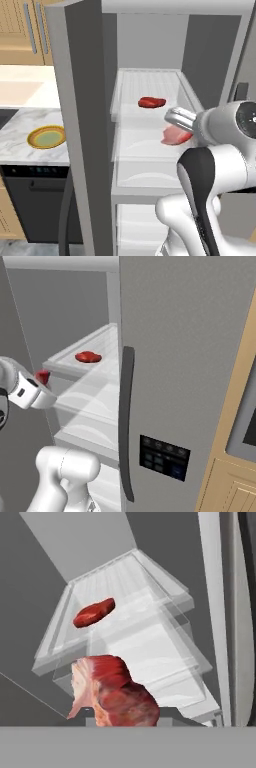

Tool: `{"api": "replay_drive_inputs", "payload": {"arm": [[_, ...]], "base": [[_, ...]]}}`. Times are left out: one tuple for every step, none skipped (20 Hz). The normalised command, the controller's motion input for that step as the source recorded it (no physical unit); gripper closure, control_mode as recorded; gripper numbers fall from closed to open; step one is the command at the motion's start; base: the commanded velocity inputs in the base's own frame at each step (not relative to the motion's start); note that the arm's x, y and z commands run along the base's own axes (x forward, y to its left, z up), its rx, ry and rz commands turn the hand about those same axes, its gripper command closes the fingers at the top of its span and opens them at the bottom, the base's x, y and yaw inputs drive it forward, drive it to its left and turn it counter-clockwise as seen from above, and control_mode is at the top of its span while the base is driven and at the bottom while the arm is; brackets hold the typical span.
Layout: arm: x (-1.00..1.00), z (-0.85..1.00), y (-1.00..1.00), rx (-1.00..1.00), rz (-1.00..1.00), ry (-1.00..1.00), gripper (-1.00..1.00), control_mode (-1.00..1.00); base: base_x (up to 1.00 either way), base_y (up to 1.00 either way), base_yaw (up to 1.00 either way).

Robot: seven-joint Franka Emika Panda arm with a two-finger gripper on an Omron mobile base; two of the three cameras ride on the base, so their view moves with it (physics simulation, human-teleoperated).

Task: Place the steak on the counter behind the older steak on the same shelf of the fridge to maintain FIFO order. Close the fridge door when finished.

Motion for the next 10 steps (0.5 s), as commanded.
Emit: {"api": "replay_drive_inputs", "payload": {"arm": [[0.00,1.00,-0.26,0.00,0.00,-0.17,1.00,-1.00],[0.00,0.93,-0.23,0.00,0.00,-0.10,1.00,-1.00],[0.00,0.90,-0.09,0.00,0.00,-0.15,1.00,-1.00],[0.00,0.85,-0.09,0.00,0.00,-0.16,1.00,-1.00],[0.00,0.71,-0.03,0.02,0.00,-0.17,1.00,-1.00],[0.00,0.71,-0.04,0.02,0.00,-0.21,1.00,-1.00],[0.00,0.56,0.00,0.03,0.00,-0.20,1.00,-1.00],[0.01,0.44,0.00,0.03,0.00,-0.19,1.00,-1.00],[0.11,0.29,0.00,0.02,0.00,-0.21,1.00,-1.00],[0.23,0.16,0.00,0.02,0.00,-0.22,1.00,-1.00]], "base": [[0.00,0.00,0.00],[0.00,0.00,0.00],[0.00,0.00,0.00],[0.00,0.00,0.00],[0.00,0.00,0.00],[0.00,0.00,0.00],[0.00,0.00,0.00],[0.00,0.00,0.00],[0.00,0.00,0.00],[0.00,0.00,0.00]]}}
